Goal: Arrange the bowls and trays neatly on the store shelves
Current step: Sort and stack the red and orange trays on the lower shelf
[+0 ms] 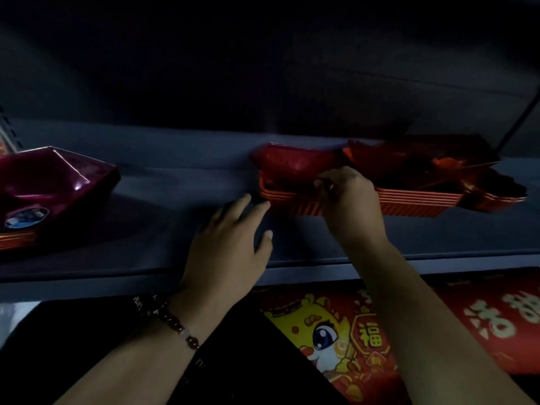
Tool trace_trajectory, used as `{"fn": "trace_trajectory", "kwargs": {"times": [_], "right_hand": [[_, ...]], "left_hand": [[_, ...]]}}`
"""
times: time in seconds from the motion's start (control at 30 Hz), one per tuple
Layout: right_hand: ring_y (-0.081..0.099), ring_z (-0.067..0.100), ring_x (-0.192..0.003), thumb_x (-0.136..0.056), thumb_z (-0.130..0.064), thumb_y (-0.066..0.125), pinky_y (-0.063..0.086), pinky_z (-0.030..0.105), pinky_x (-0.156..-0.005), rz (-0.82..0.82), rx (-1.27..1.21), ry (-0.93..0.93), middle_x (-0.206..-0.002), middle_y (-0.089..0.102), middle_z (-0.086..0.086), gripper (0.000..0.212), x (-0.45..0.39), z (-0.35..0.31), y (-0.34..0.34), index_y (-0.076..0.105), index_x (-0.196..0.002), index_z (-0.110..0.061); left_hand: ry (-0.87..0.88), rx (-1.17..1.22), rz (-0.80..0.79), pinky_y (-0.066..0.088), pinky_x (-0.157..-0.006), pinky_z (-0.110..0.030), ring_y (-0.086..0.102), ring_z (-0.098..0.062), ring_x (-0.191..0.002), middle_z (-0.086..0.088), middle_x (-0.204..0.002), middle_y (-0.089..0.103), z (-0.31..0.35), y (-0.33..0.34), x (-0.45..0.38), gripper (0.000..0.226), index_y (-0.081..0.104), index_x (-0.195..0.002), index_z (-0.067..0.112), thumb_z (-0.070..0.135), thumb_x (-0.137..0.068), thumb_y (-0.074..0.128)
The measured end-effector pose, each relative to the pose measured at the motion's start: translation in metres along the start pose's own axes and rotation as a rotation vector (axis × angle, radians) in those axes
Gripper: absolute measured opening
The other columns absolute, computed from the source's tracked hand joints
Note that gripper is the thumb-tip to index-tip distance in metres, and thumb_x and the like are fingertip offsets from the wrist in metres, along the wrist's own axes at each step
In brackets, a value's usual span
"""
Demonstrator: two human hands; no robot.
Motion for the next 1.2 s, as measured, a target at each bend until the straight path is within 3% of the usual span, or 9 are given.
{"fn": "trace_trajectory", "kwargs": {"times": [0.1,0.27,0.43,0.5,0.63,0.8,0.93,1.07,1.2], "right_hand": [[0.063,0.015,-0.088,-0.087,-0.011,0.062,0.054,0.037,-0.08,0.016,-0.124,0.092,-0.099,0.066,0.002,0.011,-0.001,-0.002,-0.008,0.07,-0.094,-0.015],[0.062,0.0,-0.083,-0.087,-0.015,0.065,0.05,0.012,-0.074,0.089,-0.346,0.175,-0.095,0.066,-0.008,0.012,0.001,-0.015,-0.028,0.069,-0.09,-0.026],[0.059,0.01,-0.105,-0.087,-0.016,0.066,0.051,0.04,-0.092,0.22,-0.394,0.048,-0.094,0.061,-0.017,0.009,0.017,-0.028,-0.047,0.069,-0.091,-0.023],[0.049,0.009,-0.121,-0.088,-0.014,0.066,0.042,0.042,-0.104,0.257,-0.315,-0.081,-0.097,0.058,-0.021,0.009,0.027,-0.036,-0.054,0.069,-0.095,-0.018],[0.042,-0.002,-0.12,-0.087,-0.01,0.067,0.035,0.034,-0.11,0.287,-0.264,-0.315,-0.101,0.062,-0.006,0.01,0.044,-0.06,-0.062,0.069,-0.097,-0.01],[0.047,0.006,-0.121,-0.085,-0.015,0.067,0.032,0.02,-0.108,0.157,-0.351,-0.369,-0.102,0.063,-0.008,0.011,0.074,-0.102,-0.048,0.071,-0.096,-0.014],[0.039,-0.003,-0.129,-0.086,-0.024,0.066,0.028,0.012,-0.107,-0.012,-0.479,-0.256,-0.116,0.057,-0.021,0.009,0.095,-0.128,-0.035,0.071,-0.094,-0.025],[0.034,-0.011,-0.129,-0.088,-0.03,0.066,0.031,0.007,-0.103,-0.148,-0.72,0.01,-0.137,0.04,-0.027,0.026,0.105,-0.156,-0.026,0.063,-0.11,-0.042],[0.051,-0.007,-0.114,-0.087,-0.021,0.064,0.042,0.02,-0.098,-0.171,-0.978,0.344,-0.127,0.054,-0.02,0.047,0.103,-0.185,-0.005,0.049,-0.127,-0.04]], "left_hand": [[0.001,0.001,0.012,0.035,-0.104,-0.036,0.032,-0.017,-0.138,0.007,-0.154,0.033,0.0,-0.003,0.0,0.049,0.042,-0.143,0.032,0.039,-0.095,0.05],[-0.003,0.02,0.01,0.031,-0.106,-0.034,0.029,-0.014,-0.139,0.009,-0.154,0.032,0.0,-0.019,0.009,0.049,0.041,-0.143,0.034,0.04,-0.095,0.049],[-0.134,0.24,0.011,0.037,-0.103,-0.028,0.04,-0.006,-0.13,0.019,-0.142,0.043,-0.009,-0.045,0.024,0.042,0.05,-0.136,0.038,0.041,-0.094,0.052],[-0.263,0.434,-0.026,0.04,-0.095,-0.025,0.048,-0.004,-0.119,0.021,-0.124,0.051,-0.013,-0.055,0.03,0.033,0.055,-0.126,0.046,0.041,-0.094,0.054],[-0.443,0.879,0.018,0.045,-0.078,-0.009,0.06,0.002,-0.101,0.018,-0.11,0.064,-0.016,-0.08,0.036,0.02,0.06,-0.113,0.042,0.037,-0.094,0.055],[-0.689,1.398,0.003,0.052,-0.092,-0.043,0.069,-0.026,-0.099,-0.013,-0.117,0.066,-0.033,-0.116,0.046,0.052,0.055,-0.125,0.023,0.056,-0.085,0.054],[-0.793,1.387,0.104,0.06,-0.067,-0.033,0.07,-0.03,-0.088,-0.028,-0.11,0.066,-0.05,-0.134,0.065,0.016,0.061,-0.104,0.001,0.012,-0.095,0.054],[-0.804,1.394,0.204,0.06,-0.061,-0.033,0.068,-0.035,-0.09,-0.029,-0.103,0.063,-0.069,-0.152,0.083,0.009,0.057,-0.099,-0.003,0.002,-0.094,0.052],[-0.735,1.419,0.26,0.06,-0.063,-0.036,0.066,-0.033,-0.086,-0.017,-0.095,0.064,-0.088,-0.166,0.098,0.016,0.057,-0.104,0.008,-0.001,-0.091,0.056]]}}
Point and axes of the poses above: each hand's wrist, its own x-axis away from the middle knuckle, its own y-axis out of the palm, z = x × y, the point moved 1 cm from there along -x, towards the middle knuckle
